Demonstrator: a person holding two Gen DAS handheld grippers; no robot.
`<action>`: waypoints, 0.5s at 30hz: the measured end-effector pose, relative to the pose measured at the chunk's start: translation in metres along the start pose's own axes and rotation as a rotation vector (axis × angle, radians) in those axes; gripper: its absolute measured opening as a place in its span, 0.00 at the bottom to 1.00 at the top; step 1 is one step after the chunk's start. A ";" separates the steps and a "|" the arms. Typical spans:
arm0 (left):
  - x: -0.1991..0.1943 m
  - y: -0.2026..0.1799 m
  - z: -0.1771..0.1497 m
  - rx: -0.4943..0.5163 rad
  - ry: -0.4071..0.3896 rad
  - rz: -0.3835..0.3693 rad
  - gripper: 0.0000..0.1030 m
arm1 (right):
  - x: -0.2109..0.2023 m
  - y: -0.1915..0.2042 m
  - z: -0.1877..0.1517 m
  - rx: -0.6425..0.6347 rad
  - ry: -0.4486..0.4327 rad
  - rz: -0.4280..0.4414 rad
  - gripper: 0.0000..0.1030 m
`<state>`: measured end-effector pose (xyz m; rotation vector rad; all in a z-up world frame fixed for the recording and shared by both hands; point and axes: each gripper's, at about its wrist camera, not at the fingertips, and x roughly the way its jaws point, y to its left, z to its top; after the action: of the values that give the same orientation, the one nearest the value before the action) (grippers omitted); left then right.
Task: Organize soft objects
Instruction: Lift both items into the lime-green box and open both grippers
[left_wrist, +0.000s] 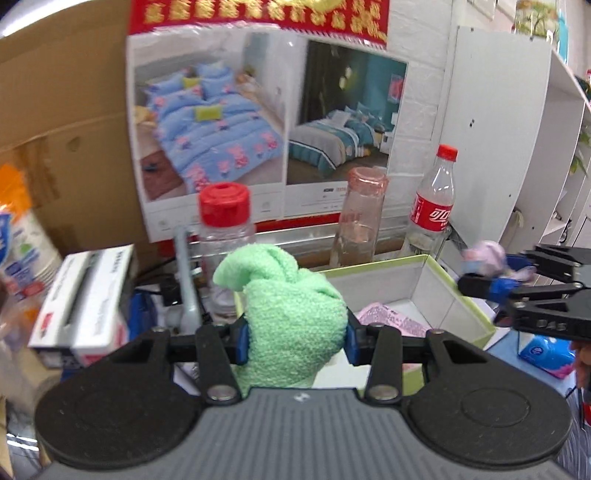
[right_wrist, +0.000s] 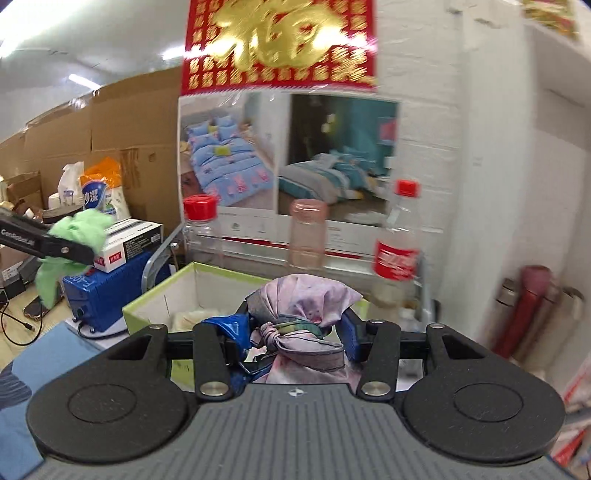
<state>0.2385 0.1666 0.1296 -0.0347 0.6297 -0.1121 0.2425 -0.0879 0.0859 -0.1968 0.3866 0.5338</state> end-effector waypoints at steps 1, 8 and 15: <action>0.014 -0.004 0.002 0.002 0.012 -0.004 0.43 | 0.015 0.000 0.005 -0.001 0.016 0.012 0.32; 0.088 -0.017 0.005 0.007 0.095 0.003 0.57 | 0.101 -0.013 0.002 0.047 0.132 0.049 0.33; 0.073 -0.020 0.002 0.046 0.042 0.076 0.68 | 0.122 -0.020 -0.005 0.091 0.205 0.050 0.40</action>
<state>0.2962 0.1383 0.0898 0.0365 0.6696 -0.0535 0.3482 -0.0507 0.0329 -0.1543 0.6152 0.5455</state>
